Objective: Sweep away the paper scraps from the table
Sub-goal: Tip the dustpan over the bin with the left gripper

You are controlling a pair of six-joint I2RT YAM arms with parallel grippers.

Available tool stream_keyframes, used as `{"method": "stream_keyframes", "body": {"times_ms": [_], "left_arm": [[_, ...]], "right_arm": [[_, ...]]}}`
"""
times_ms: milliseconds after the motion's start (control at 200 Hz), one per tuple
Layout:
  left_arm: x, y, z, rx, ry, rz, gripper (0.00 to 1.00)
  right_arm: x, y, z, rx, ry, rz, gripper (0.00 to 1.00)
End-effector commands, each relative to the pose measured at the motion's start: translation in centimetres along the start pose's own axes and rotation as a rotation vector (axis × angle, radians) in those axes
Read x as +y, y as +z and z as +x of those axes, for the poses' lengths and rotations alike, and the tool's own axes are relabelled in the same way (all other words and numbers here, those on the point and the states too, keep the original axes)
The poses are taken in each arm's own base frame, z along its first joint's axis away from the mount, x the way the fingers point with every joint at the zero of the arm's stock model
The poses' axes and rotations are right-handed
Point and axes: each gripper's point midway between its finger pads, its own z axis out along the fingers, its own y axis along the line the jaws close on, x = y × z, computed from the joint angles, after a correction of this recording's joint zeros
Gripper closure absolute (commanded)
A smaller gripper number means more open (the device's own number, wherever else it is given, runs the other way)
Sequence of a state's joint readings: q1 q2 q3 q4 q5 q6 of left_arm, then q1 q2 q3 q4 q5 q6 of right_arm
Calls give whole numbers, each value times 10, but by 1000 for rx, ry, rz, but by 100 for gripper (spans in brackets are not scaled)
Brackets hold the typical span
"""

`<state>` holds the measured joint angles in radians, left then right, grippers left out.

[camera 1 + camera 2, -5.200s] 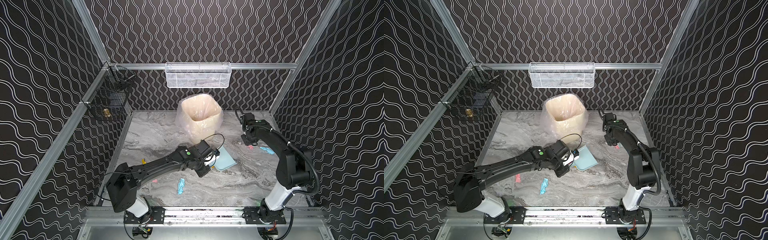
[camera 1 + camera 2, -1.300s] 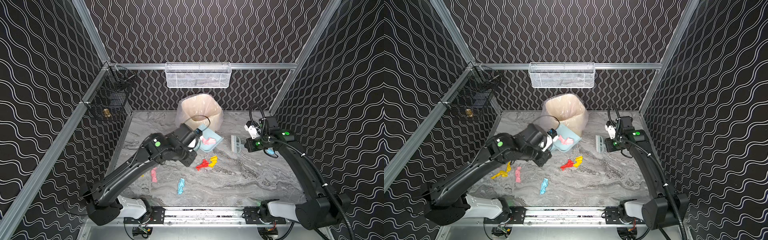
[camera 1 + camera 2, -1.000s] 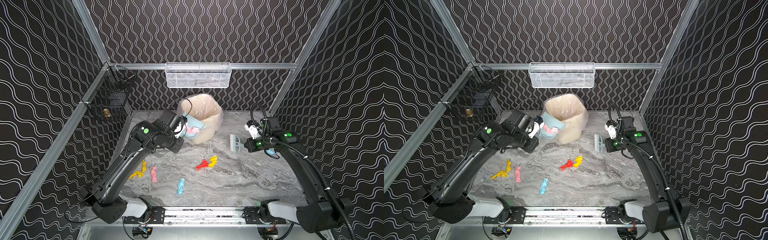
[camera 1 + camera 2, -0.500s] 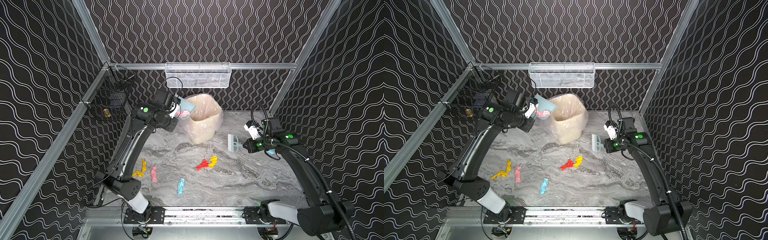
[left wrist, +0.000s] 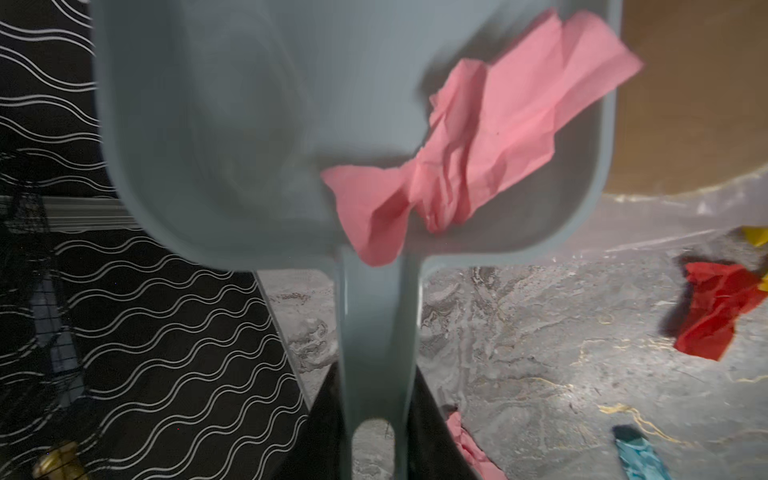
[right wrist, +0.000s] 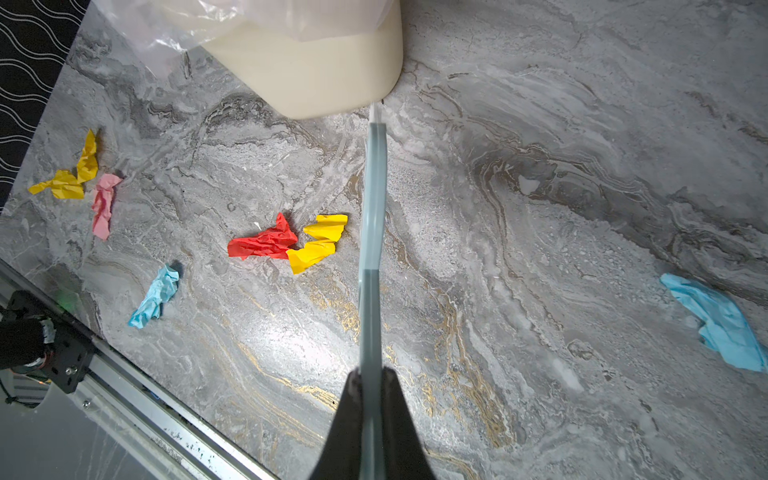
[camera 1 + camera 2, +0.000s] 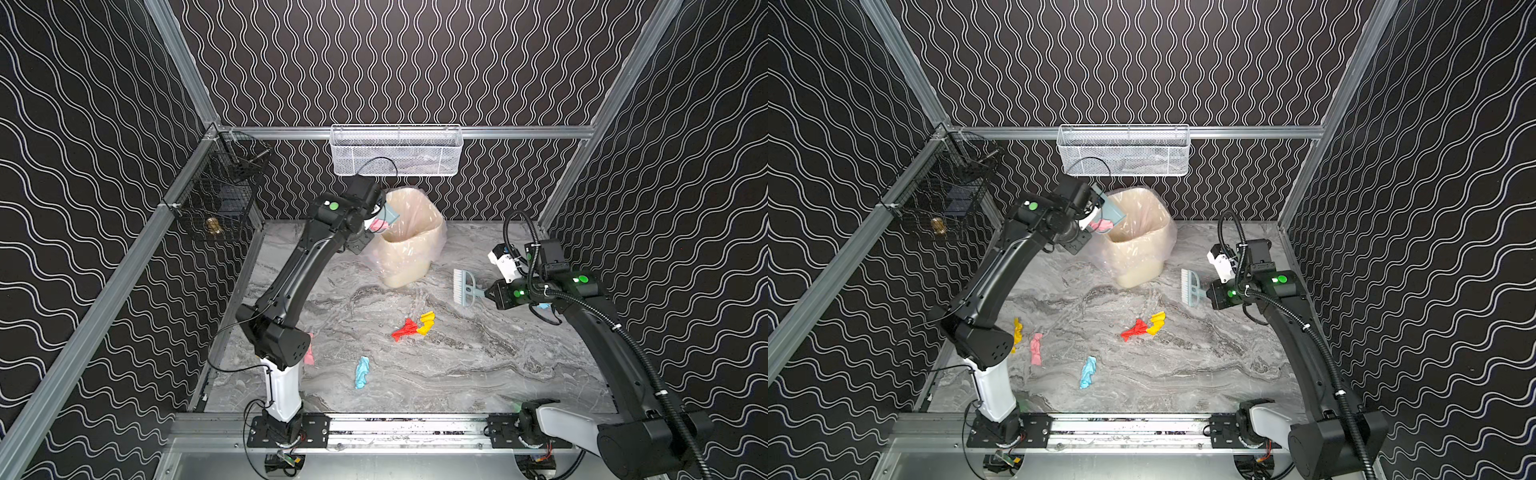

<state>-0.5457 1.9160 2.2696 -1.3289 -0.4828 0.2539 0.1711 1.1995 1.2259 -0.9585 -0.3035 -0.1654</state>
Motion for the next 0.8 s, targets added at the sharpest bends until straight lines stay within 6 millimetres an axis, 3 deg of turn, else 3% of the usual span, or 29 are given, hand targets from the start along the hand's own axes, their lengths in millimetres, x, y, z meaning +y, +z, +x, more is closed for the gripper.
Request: {"method": "stream_keyframes", "body": {"times_ms": [0,395,796], "left_arm": [[17,-3,-5,35,112,-204,100],[19,-24,-55,-28,375,-539,100],[18,-21,-77,-70,564,-725,100]], "right_arm": [[3,1,-6,-25,-17,-21,100],[6,1,-6,-37,-25,-38,100],[6,-1,-5,-51,-31,-33,100]]}}
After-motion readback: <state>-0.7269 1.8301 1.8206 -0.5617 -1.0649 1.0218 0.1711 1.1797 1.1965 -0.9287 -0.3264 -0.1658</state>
